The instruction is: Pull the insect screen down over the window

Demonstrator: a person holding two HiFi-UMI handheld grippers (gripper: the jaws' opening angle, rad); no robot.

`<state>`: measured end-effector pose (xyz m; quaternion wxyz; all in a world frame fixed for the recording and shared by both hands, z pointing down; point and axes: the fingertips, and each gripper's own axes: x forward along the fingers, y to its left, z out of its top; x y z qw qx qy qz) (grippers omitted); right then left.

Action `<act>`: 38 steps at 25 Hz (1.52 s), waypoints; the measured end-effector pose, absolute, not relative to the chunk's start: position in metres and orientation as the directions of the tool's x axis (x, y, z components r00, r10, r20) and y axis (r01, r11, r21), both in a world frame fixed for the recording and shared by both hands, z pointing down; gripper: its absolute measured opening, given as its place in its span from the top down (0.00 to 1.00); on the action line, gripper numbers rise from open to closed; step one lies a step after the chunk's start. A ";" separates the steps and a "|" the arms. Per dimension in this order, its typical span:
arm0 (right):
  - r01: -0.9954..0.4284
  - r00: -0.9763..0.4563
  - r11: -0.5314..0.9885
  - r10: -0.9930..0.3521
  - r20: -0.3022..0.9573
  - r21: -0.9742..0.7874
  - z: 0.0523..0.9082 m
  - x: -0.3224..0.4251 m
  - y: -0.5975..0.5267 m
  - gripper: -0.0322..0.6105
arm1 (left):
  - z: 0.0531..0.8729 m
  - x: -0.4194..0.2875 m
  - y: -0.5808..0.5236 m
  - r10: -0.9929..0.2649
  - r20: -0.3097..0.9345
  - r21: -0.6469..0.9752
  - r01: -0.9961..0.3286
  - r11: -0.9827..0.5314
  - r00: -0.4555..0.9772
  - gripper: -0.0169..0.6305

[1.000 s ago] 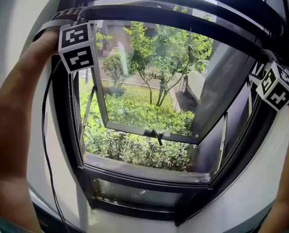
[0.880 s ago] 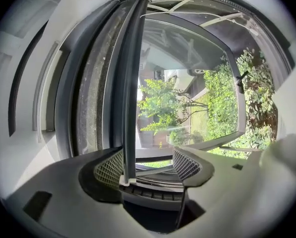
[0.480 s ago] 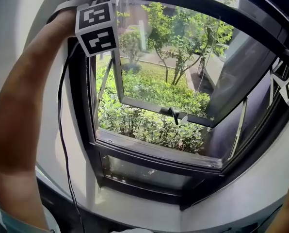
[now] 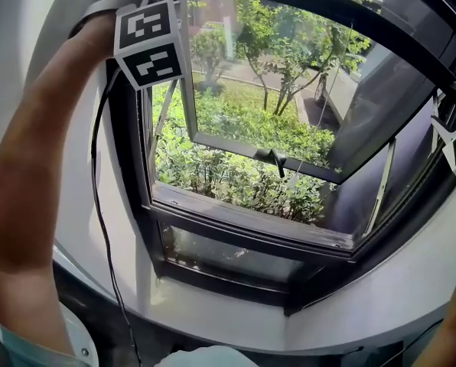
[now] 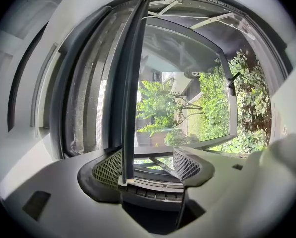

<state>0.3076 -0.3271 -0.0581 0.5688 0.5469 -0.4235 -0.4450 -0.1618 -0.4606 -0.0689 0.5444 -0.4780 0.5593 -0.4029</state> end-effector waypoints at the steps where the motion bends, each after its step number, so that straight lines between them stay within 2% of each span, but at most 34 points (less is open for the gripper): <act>1: 0.043 0.244 0.009 -0.970 -0.002 0.999 -0.055 0.308 -0.327 0.47 | -0.065 -0.162 -0.460 -0.974 -0.222 -0.971 -0.098 0.217 0.052 0.48; 38: 0.021 0.247 0.114 -0.963 0.105 0.993 0.043 0.306 -0.321 0.49 | 0.041 -0.162 -0.455 -0.980 -0.177 -0.982 -0.085 0.169 0.090 0.48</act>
